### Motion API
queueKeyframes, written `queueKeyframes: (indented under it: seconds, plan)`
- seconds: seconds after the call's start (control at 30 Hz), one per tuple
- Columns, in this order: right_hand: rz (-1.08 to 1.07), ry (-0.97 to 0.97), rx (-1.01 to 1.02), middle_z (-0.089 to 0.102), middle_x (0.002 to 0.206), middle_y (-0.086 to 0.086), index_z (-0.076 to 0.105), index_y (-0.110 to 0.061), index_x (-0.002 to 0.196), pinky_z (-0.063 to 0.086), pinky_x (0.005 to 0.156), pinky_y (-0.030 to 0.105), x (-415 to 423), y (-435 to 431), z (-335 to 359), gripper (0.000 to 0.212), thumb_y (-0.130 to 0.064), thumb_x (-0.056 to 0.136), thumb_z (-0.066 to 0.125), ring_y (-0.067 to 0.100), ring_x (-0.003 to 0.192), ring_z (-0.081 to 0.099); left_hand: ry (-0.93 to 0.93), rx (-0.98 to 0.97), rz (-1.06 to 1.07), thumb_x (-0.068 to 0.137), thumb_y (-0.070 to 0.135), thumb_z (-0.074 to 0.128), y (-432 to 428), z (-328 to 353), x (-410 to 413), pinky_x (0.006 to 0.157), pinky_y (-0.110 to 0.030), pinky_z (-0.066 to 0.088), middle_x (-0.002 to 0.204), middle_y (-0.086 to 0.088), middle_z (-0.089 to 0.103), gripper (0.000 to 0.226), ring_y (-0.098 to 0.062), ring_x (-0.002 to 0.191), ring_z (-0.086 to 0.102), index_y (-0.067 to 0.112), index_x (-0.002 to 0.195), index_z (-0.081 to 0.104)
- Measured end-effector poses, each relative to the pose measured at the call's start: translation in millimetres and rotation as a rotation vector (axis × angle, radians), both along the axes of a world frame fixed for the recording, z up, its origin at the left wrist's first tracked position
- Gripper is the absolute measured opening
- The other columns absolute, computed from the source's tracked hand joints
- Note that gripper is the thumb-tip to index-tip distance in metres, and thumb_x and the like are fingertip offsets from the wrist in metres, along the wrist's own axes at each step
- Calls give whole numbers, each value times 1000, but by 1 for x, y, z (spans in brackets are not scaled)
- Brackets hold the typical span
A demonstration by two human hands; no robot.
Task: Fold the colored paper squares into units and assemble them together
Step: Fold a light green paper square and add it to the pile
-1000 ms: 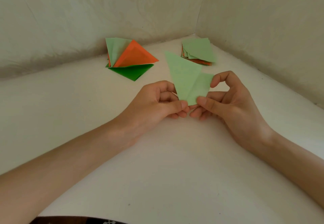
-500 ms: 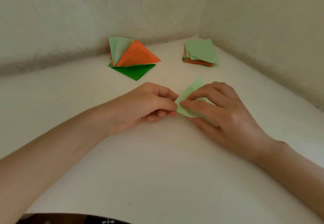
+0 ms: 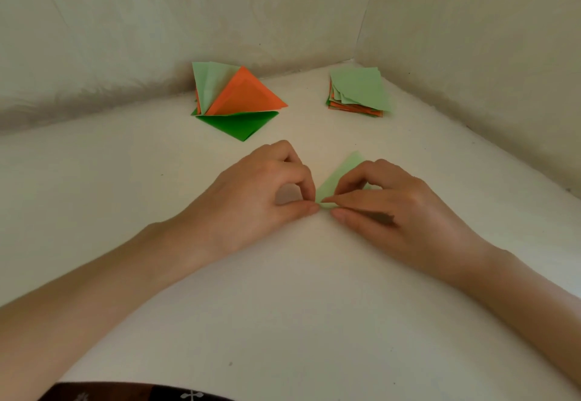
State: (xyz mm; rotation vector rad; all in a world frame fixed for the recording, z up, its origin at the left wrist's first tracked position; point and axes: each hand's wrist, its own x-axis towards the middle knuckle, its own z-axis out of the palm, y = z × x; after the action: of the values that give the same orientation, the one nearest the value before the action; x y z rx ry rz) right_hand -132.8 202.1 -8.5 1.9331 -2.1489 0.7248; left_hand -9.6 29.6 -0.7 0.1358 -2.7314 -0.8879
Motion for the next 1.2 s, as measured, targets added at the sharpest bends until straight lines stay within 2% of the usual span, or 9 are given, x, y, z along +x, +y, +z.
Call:
queueKeyframes:
  seconds: [0.13,0.2,0.27,0.4,0.5,0.8,1.07,1.13,1.2]
  plan:
    - [-76,-396,70,59,91,-14,74,-24,89,41,77,15,-1,0,6,23,-42,87,59,8,89,56,-30,80,-3,77,37,71,-1,1,-2,80,-36,44,90,13,51,7,-3,83,48,35,74,65]
    - [-156,-513,87,57,83,-13,71,-27,78,36,72,11,-2,-2,7,21,-44,85,61,6,85,53,-30,134,5,78,38,69,0,2,-2,76,-34,44,89,11,52,8,-3,77,47,35,72,64]
    - [-254,-542,85,54,76,-11,67,-20,72,32,67,11,-3,-6,9,24,-40,83,61,3,76,48,-32,119,23,80,39,64,3,0,-4,74,-31,42,88,11,51,12,-2,74,46,36,70,58]
    - [-392,-405,146,50,79,-4,61,-13,73,31,68,12,-3,-11,7,33,-43,85,57,9,80,40,-19,29,91,76,47,50,10,-8,-10,72,-21,35,84,15,43,18,-3,80,43,30,70,53]
    - [-438,-306,184,45,80,-5,57,-14,75,27,66,20,-1,-13,7,36,-48,84,54,14,84,36,0,11,123,75,49,47,11,-11,-10,73,-20,35,84,14,40,23,-8,84,43,28,67,50]
    - [-555,-70,238,30,71,-15,29,-30,60,22,72,27,1,-14,3,41,-66,77,35,15,80,30,31,-58,175,85,36,58,15,-11,-9,72,-17,35,83,12,37,27,-8,82,42,27,63,45]
    - [-591,-12,241,29,73,-10,31,-25,65,26,75,29,1,-12,1,42,-65,78,31,15,84,28,23,-54,236,86,30,62,10,-12,-9,84,-26,36,89,10,40,26,-9,90,37,29,65,47]
    - [-602,22,230,32,78,-6,37,-22,74,25,75,29,1,-13,0,44,-65,79,30,15,84,27,35,-80,233,87,28,63,8,-11,-7,88,-30,37,95,9,40,15,-9,95,37,26,77,51]
    - [-614,51,234,34,81,-5,39,-21,78,24,74,30,0,-13,-2,45,-65,79,30,16,84,27,104,-106,120,89,17,60,8,-9,-6,87,-35,39,100,7,44,7,-12,98,41,24,90,57]
